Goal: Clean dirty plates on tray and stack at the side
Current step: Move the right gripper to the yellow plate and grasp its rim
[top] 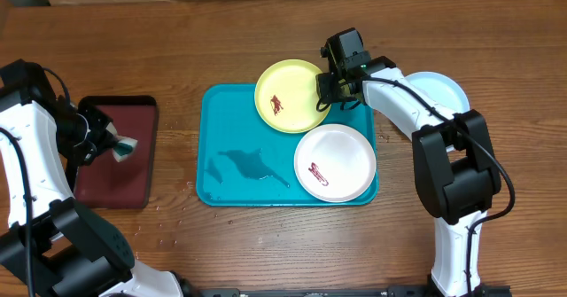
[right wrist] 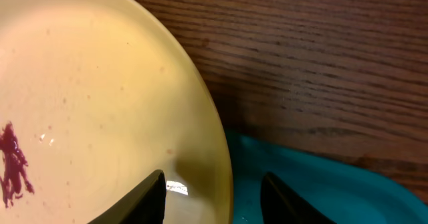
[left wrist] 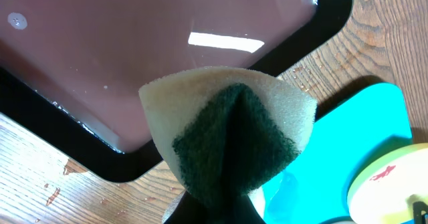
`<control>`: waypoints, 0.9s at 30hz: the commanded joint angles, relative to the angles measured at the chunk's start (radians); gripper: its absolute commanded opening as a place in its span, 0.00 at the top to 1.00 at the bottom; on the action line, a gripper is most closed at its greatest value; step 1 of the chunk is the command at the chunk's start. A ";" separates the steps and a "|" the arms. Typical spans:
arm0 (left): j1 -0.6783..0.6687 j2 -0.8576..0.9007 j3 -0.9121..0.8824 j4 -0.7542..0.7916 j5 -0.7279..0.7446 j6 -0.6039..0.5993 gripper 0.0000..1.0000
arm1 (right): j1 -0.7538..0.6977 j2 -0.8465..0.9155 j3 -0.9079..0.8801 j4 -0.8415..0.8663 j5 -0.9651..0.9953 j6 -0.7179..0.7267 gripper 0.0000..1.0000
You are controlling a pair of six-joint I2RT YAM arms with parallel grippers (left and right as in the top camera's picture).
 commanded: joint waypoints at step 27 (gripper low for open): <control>-0.284 -0.004 -0.006 0.049 0.082 0.182 0.96 | 0.209 -0.020 0.023 -0.137 -0.196 0.408 0.96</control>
